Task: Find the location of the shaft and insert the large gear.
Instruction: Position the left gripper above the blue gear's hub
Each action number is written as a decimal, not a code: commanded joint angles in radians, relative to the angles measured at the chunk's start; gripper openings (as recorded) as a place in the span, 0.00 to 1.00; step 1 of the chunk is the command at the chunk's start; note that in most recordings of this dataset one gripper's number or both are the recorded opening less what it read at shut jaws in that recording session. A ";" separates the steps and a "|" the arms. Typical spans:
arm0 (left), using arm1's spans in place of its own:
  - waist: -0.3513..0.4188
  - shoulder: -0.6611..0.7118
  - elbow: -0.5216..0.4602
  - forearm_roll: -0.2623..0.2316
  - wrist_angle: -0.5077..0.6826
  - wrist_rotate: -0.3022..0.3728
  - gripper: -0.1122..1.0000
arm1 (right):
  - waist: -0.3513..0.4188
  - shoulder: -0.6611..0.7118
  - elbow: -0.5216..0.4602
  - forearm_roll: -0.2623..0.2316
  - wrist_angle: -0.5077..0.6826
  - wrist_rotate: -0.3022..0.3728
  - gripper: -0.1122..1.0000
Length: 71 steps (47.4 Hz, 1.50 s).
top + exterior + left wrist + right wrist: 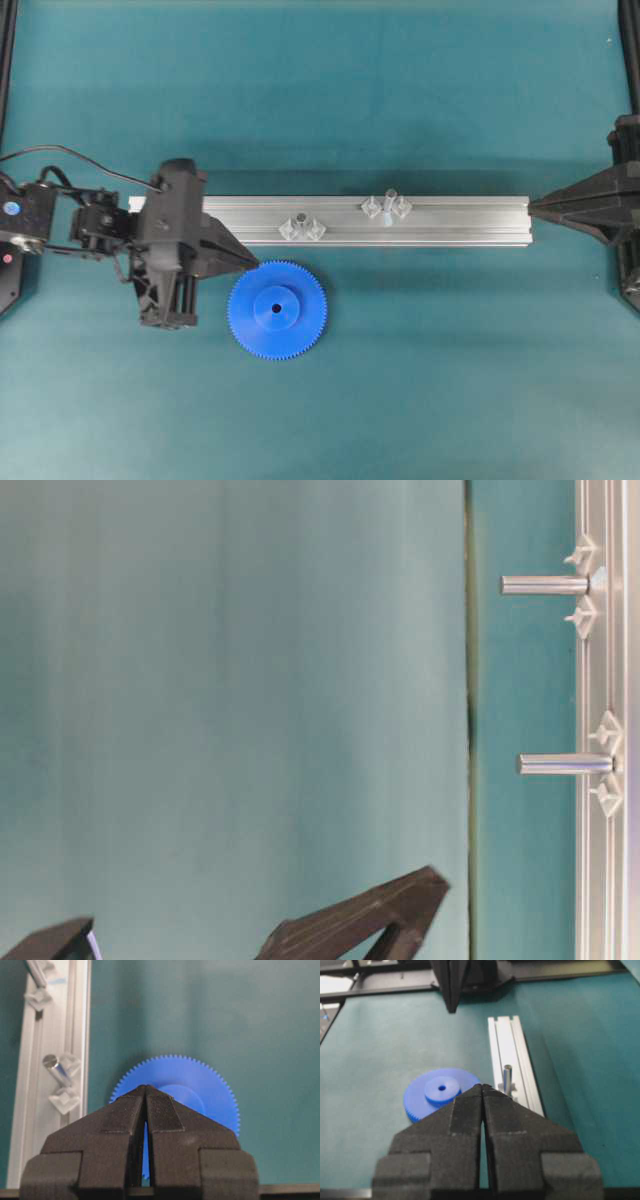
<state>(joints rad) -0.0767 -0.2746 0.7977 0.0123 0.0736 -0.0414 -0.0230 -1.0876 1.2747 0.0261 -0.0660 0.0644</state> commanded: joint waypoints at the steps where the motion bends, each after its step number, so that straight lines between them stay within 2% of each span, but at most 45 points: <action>1: -0.014 0.020 -0.044 0.003 0.009 0.002 0.10 | -0.003 0.003 -0.008 0.002 -0.005 0.009 0.09; 17: -0.031 0.130 -0.133 0.003 0.144 0.000 0.10 | -0.009 0.003 0.000 0.002 -0.005 0.012 0.09; 35: -0.031 0.207 -0.196 0.002 0.184 -0.002 0.10 | -0.012 0.002 0.000 0.002 -0.005 0.023 0.09; 46: -0.032 0.265 -0.265 0.002 0.319 -0.002 0.10 | -0.021 0.002 0.002 0.002 -0.005 0.026 0.09; 71: -0.052 0.380 -0.387 0.002 0.495 0.002 0.10 | -0.038 0.002 0.005 0.003 -0.005 0.026 0.09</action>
<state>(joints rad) -0.1227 0.1150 0.4495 0.0123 0.5476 -0.0414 -0.0583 -1.0907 1.2870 0.0276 -0.0660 0.0813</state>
